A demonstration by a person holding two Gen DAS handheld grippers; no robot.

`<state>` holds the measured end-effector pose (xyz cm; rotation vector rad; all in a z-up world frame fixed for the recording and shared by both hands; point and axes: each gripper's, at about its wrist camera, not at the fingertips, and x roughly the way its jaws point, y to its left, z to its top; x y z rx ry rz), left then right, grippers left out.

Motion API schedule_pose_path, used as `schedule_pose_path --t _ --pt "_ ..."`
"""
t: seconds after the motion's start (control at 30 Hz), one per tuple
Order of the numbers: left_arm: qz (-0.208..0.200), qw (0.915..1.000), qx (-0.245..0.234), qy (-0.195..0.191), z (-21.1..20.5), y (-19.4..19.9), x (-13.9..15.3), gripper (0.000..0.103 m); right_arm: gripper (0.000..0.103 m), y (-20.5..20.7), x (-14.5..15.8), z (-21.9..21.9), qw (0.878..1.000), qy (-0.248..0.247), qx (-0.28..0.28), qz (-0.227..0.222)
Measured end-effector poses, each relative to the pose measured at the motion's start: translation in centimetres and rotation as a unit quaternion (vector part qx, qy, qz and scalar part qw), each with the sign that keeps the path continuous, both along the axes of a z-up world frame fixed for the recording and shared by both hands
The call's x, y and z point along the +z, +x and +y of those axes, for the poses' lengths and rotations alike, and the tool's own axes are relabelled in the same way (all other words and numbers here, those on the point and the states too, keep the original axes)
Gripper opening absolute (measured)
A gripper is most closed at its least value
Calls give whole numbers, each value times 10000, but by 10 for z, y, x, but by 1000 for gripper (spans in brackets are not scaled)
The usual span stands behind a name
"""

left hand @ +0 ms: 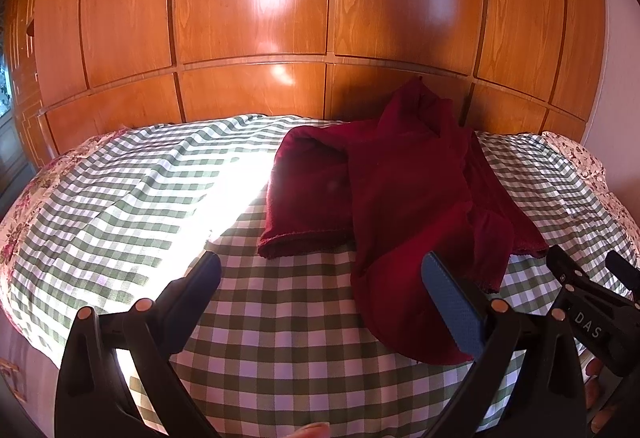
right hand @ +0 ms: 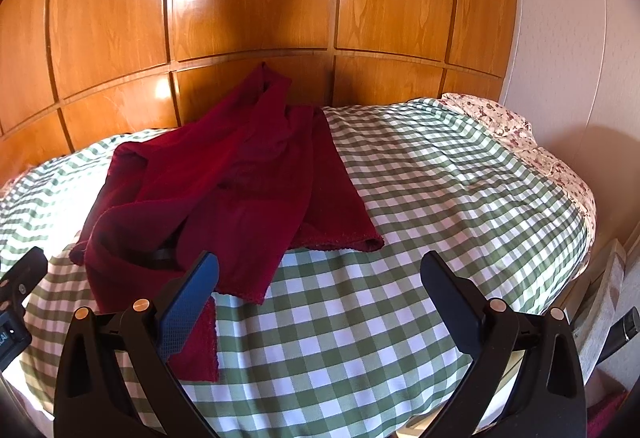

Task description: Fold small clothes

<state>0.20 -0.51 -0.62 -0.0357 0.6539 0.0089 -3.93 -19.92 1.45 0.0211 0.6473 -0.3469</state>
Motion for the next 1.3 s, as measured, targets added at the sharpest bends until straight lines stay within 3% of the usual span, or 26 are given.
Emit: schedule_pose_path --t 1.3 --pt "5 10000 -14 51 2 3 0 100 100 5 -7 -2 9997 102 29 203"
